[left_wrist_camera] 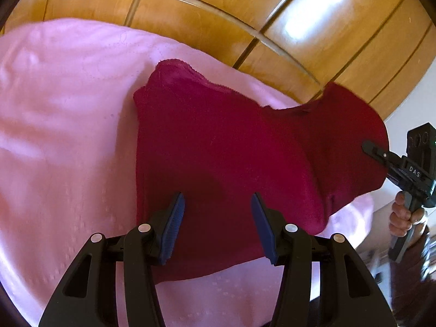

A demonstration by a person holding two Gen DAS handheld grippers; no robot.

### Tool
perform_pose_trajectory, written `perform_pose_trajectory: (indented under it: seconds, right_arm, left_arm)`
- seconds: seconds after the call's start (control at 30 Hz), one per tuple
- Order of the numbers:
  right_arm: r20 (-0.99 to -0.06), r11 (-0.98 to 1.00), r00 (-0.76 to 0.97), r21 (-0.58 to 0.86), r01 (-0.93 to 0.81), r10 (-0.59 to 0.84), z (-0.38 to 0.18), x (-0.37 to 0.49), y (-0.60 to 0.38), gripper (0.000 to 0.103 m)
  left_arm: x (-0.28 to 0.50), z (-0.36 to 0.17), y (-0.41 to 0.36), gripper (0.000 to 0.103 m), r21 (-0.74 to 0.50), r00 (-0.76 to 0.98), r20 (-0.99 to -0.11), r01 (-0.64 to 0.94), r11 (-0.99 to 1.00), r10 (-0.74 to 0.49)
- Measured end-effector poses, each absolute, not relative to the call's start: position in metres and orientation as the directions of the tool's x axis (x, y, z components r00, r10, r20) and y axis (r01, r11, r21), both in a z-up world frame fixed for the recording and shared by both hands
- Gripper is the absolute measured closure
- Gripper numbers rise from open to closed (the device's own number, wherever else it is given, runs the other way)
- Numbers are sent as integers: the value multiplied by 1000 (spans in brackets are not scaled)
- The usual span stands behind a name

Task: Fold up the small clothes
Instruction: 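Grasp the folded sweater edge with the right gripper and fold it over while the left gripper holds the bundle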

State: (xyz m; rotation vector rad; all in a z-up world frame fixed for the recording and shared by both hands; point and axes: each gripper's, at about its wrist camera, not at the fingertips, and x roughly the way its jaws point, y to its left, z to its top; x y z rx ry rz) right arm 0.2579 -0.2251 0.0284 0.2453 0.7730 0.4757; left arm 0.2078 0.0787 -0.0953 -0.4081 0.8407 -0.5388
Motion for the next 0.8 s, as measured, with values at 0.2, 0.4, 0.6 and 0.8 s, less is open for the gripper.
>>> perform_pose_trajectory:
  seconds: [0.2, 0.4, 0.6, 0.8]
  right_arm:
    - [-669, 843, 536, 282, -458, 515, 17, 278, -129, 84]
    - [-739, 804, 440, 227, -550, 510, -22, 275, -65, 84]
    - [-695, 682, 348, 279, -676, 629, -30, 254, -57, 65]
    - [-582, 630, 338, 422, -652, 740, -16, 229, -115, 58]
  left_arm:
    - [210, -97, 109, 52, -656, 548, -517, 239, 716, -657]
    - [207, -95, 151, 53, -743, 592, -446, 173, 646, -671]
    - [204, -93, 174, 52, -784, 614, -381, 182, 594, -691]
    - [206, -80, 178, 45, -829, 589, -318, 207, 519, -743]
